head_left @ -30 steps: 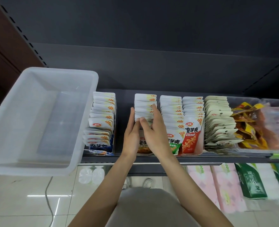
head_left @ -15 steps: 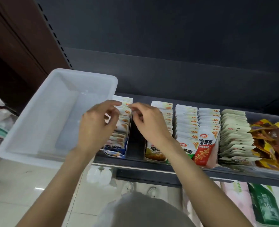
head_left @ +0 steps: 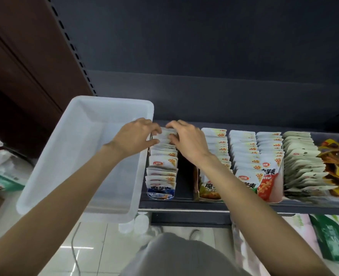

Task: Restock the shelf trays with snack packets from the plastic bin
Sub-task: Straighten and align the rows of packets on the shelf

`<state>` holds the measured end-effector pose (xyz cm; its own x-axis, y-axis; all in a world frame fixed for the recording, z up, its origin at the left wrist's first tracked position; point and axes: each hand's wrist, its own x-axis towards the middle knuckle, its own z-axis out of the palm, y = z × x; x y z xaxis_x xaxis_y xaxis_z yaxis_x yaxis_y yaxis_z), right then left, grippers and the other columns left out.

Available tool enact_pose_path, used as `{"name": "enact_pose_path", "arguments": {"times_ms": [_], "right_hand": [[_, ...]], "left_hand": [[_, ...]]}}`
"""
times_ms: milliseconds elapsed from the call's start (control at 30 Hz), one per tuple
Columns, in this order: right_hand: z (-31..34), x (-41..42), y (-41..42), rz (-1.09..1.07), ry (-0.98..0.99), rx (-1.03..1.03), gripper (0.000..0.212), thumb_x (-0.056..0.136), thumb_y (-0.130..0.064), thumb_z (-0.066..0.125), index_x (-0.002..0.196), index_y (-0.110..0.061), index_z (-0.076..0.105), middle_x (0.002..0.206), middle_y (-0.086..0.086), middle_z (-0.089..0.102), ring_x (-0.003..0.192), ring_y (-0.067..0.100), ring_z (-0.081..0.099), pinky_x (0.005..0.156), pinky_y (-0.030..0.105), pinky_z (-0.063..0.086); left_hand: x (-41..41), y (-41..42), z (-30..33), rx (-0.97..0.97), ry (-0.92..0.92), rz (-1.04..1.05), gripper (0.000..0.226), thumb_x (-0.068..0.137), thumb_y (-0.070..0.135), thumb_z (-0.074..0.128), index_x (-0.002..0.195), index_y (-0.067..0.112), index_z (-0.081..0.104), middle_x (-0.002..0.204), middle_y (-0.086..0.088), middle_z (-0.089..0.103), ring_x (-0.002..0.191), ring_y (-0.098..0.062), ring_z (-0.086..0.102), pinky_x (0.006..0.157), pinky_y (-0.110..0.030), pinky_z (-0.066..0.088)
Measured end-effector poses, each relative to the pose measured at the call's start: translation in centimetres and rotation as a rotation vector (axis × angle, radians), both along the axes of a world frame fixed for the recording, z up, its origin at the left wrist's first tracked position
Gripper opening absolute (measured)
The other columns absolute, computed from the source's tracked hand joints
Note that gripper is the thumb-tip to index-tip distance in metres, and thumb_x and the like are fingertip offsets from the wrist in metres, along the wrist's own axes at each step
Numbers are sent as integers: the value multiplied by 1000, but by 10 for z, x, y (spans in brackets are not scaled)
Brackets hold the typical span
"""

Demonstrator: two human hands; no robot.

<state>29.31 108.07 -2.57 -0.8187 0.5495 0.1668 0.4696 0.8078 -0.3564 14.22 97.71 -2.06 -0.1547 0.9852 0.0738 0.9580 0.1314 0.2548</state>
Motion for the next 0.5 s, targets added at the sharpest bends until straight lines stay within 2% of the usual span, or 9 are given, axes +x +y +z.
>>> {"name": "enact_pose_path", "arguments": {"times_ms": [133,200,300,433,500], "right_hand": [[1,2,6,20,40,-121,23,89,-23,63,112,-20,63,109,-4,66,95,17,61,74,28,42],[2,4,9,54,25,-190,28,89,-26,64,116,-20,61,112,-4,65,94,12,60,77,29,46],[7,6,10,100,-73,-267,39,90,-23,62,128,-20,54,121,-3,61,92,2,50,80,23,43],[10,10,10,81,-144,-347,48,88,-14,61,133,-23,48,127,-1,58,104,9,55,89,30,48],[10,12,9,77,-161,-394,50,88,-13,60,135,-23,46,131,-1,56,113,12,53,92,27,45]], "left_hand": [[-1,3,3,-12,165,-101,24,91,36,56,108,22,63,105,0,62,100,-19,55,76,-32,45],[-5,5,6,-26,193,-134,26,89,42,57,109,26,63,103,4,65,95,-18,57,72,-29,41],[-7,11,12,-87,199,-126,26,88,44,58,111,32,64,101,6,68,93,-18,61,70,-26,37],[-4,6,5,42,169,-160,18,89,35,60,101,27,70,96,5,70,87,-21,65,66,-27,40],[-6,0,-2,146,104,-140,9,84,29,66,89,24,72,84,5,70,74,-22,66,57,-25,39]]}}
